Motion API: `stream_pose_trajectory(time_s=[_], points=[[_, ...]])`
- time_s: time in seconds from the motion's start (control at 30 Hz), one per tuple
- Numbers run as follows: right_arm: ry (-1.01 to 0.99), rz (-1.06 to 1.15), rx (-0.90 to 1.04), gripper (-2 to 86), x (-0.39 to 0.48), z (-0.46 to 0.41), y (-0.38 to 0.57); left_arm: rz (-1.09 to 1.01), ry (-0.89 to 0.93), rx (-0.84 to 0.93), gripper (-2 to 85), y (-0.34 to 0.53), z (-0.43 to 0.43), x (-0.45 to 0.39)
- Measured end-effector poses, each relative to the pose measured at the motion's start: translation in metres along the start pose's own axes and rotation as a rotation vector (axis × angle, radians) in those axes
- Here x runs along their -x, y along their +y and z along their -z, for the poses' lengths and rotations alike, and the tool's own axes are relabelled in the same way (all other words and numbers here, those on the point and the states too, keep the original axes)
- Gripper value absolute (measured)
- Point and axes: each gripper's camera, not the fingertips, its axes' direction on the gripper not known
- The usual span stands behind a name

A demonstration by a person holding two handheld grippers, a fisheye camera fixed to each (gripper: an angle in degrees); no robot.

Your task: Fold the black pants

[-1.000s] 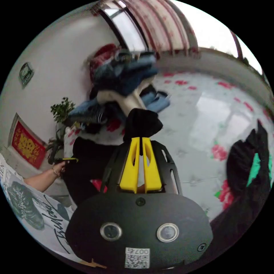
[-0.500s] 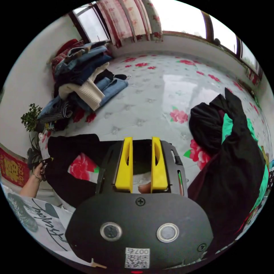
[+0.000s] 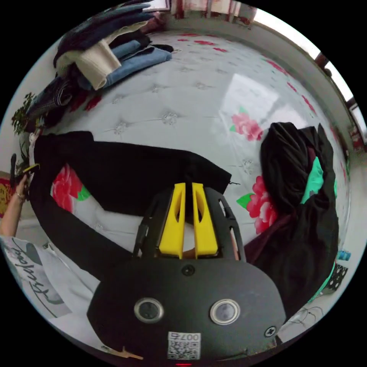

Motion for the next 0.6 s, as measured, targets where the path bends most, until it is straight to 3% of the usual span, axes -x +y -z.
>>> stream_pose_trajectory(time_s=[0.13, 0.2, 0.27, 0.33, 0.4, 0.6], points=[[0.073, -0.115, -0.187, 5.5, -0.011, 0.055, 0.002, 0.020, 0.020, -0.016, -1.0, 0.002, 0.001, 0.008], [0.058, -0.150, -0.118, 6.1, -0.019, 0.053, -0.005, 0.049, 0.041, -0.009, -1.0, 0.003, 0.001, 0.012], [0.001, -0.159, 0.068, 4.8, -0.026, 0.027, -0.009, 0.053, 0.042, -0.001, -1.0, 0.004, 0.002, 0.014], [-0.005, -0.187, -0.041, 3.1, -0.032, 0.044, 0.001, 0.024, 0.018, 0.011, -1.0, 0.004, 0.003, 0.014], [-0.022, -0.176, -0.009, 1.9, -0.038, 0.057, 0.004, 0.006, 0.001, 0.017, -1.0, 0.006, 0.003, 0.015], [0.095, -0.145, -0.578, 1.1, -0.061, 0.220, 0.084, 0.078, 0.037, 0.027, -1.0, 0.015, 0.004, 0.034]])
